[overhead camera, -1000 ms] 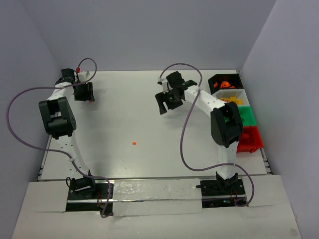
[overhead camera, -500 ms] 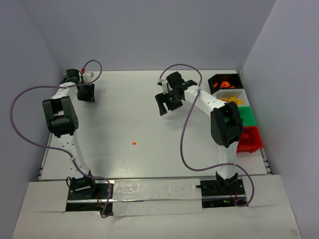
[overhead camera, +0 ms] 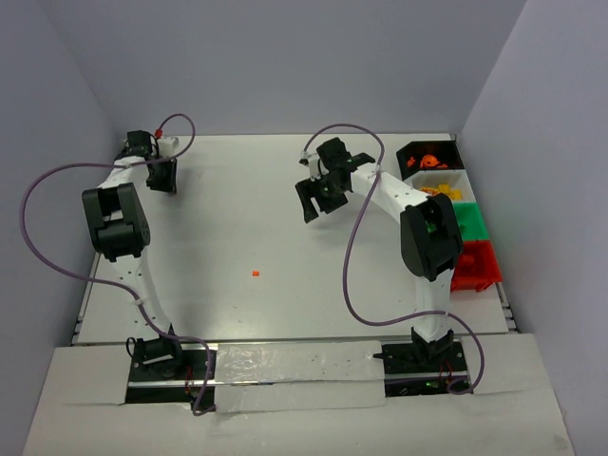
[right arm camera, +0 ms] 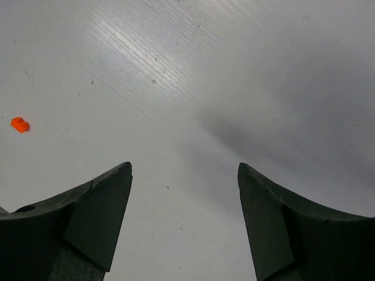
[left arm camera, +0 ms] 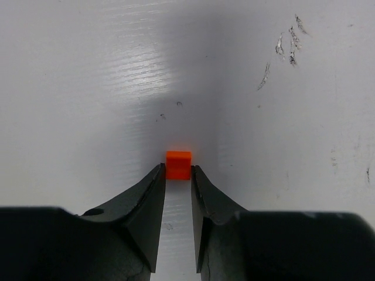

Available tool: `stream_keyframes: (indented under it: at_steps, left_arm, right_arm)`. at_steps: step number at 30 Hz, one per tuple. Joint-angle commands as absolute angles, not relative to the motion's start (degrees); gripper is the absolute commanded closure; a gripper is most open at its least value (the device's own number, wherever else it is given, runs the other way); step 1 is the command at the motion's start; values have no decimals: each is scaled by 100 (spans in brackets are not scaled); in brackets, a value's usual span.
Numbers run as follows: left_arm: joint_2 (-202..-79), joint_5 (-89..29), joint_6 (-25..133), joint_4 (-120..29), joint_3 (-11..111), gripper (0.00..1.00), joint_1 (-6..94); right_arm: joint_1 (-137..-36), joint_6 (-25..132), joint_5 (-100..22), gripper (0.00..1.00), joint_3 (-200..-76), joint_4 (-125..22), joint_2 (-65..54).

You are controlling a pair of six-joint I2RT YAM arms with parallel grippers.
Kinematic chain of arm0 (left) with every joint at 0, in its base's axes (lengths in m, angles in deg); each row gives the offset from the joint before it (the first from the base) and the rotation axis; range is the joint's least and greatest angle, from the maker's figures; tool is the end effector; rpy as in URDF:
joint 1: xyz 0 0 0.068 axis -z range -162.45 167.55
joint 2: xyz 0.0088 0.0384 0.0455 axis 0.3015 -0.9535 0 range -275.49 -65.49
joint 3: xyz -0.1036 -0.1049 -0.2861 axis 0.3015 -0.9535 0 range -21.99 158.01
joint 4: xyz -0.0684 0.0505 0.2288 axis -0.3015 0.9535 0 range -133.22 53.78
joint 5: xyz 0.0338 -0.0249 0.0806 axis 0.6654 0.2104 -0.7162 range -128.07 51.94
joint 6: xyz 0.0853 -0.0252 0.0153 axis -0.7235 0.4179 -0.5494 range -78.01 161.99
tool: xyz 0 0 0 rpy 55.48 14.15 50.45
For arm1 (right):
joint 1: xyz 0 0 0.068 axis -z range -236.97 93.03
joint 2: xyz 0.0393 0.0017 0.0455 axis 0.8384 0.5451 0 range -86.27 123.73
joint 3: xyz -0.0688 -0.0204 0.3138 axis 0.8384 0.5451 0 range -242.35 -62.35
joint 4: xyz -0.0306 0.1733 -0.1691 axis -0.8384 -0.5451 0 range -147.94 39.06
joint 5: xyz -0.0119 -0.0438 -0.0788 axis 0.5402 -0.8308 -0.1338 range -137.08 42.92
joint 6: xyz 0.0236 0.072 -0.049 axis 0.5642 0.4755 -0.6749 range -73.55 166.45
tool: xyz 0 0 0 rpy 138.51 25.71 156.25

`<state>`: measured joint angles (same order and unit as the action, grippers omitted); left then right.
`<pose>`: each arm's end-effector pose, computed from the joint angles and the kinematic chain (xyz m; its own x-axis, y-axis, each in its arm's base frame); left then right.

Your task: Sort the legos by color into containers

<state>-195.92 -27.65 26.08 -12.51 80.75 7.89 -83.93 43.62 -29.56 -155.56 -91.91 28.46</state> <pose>0.5274 0.0749 0.1702 -0.8272 0.1328 -0.5461 0.1613 0.9869 -0.0044 0.3935 0.2274 0.2380 -0.7621 -0.4405 -0.4744 -0.5946 0.7661 0.2438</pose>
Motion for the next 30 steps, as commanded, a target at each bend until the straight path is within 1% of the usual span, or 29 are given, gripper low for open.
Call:
stream_keyframes:
  at_steps: [1, 3, 6, 8, 9, 11, 14, 17, 19, 20, 21, 22, 23, 24, 26, 29, 30]
  left_arm:
    - [-19785, -2826, 2522, -1276, 8082, 68, 889]
    - [-19798, -2840, 2526, -1286, 8076, 69, 915]
    - [-19829, -2840, 2538, -1237, 8093, 78, 955]
    - [-19788, -2829, 2548, -1217, 8063, 82, 981]
    - [-19739, -2811, 2557, -1199, 8027, 87, 986]
    - [-19602, -2727, 2563, -1171, 7930, 91, 1011]
    - [-18857, -2321, 2543, -1090, 7414, 99, 1071]
    - [-17705, -1360, 2330, -1183, 6496, 100, 1180]
    - [-16855, -988, 2196, -1280, 5795, 100, 1288]
    - [-16773, -828, 2190, -1297, 5723, 100, 1303]
    - [-16233, -670, 2153, -1405, 5248, 100, 1403]
    - [-15967, -411, 2100, -1420, 5019, 100, 1484]
    - [-15665, -299, 2040, -1419, 4783, 100, 1595]
    - [-15072, -213, 1987, -1472, 4355, 100, 1885]
    - [-14406, 15, 1923, -1607, 3918, 100, 2159]
    - [-13233, -95, 1965, -1949, 3240, 100, 2746]
    - [-13107, -124, 1958, -2012, 3172, 100, 2826]
  right_arm:
    - [-8350, 4353, -2855, 21, -15733, -9233, 2911]
    - [-8342, 4355, -2836, 21, -15745, -9240, 2921]
    - [-8342, 4355, -2835, 21, -15753, -9251, 2921]
    - [-8344, 4353, -2834, 21, -15745, -9257, 2908]
    - [-8351, 4346, -2824, 21, -15742, -9242, 2884]
    - [-8351, 4360, -2765, 21, -15724, -9221, 2838]
    - [-8351, 4439, -2479, 21, -15662, -9159, 2733]
    - [-8358, 4846, -1568, 20, -15488, -8876, 2482]
    - [-8351, 5087, -1133, 20, -15272, -8675, 2371]
    - [-8351, 5236, -1061, 20, -15215, -8517, 2273]
    - [-8353, 5497, -566, 21, -14813, -8210, 2126]
    - [-8372, 5972, -234, 21, -14501, -7506, 1827]
    - [-8401, 6229, 98, 21, -14221, -7107, 1695]
    - [-8454, 6559, 619, 21, -13877, -6573, 1576]
    - [-8562, 7087, 1048, 21, -13847, -6244, 1506]
    - [-8597, 7926, 1520, 22, -13952, -5479, 1455]
    - [-8597, 8183, 1576, 22, -13952, -5229, 1422]
